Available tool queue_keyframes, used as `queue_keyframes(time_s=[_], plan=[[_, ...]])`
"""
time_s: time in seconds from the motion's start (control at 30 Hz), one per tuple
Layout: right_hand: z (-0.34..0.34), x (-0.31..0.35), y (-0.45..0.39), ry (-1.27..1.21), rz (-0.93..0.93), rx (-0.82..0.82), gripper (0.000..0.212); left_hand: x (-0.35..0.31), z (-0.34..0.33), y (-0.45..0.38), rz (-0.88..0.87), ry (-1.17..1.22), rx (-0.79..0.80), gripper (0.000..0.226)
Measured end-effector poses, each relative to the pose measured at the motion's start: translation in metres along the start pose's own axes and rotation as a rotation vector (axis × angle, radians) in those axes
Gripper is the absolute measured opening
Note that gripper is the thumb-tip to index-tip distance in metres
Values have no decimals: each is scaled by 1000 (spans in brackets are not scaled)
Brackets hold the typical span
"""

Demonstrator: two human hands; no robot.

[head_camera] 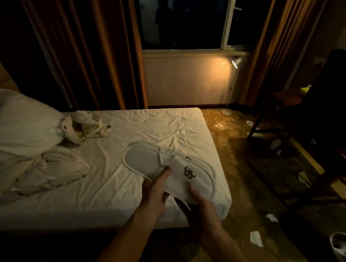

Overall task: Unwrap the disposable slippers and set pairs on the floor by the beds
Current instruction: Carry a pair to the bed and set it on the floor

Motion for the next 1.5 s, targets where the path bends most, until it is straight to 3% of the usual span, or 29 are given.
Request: queue_keyframes(time_s=[0.1,0.2,0.3,0.47,0.67,0.8,1.13,1.23,1.4,1.5], plan=[[16,34,-2,172,94,-9,57,-24,9,-10,10,-194,67,33],[20,68,-11,418,96,21,44,-39,8,-16,56,-356,187,35],[3,72,-14,647,27,108,26,-40,-6,-16,44,-376,258,24],[2,62,-11,759,141,20,33,-32,-5,-24,-32,-350,214,22],[29,70,-20,572,71,-95,21,-55,37,-44,-60,-302,126,27],[41,67,-26,472,-22,-82,39,-45,53,-53,49,-364,145,27],[37,48,-24,195,-155,-13,33,-17,51,-53,105,-354,226,29],[24,36,-18,212,-196,45,17,-8,44,-51,124,-317,215,29],[16,10,-19,295,-198,52,32,3,29,-42,209,-316,239,35],[22,7,-22,337,-136,51,27,3,25,-41,177,-306,217,35]])
Point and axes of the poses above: each hand's wrist, its own y-axis away from the middle knuckle, its own z-axis out of the back of the hand, x = y × z, the point moved 2 cm from there along -y, towards the middle knuckle, and after that the axes turned 6 degrees about x, right-handed, at the moved point
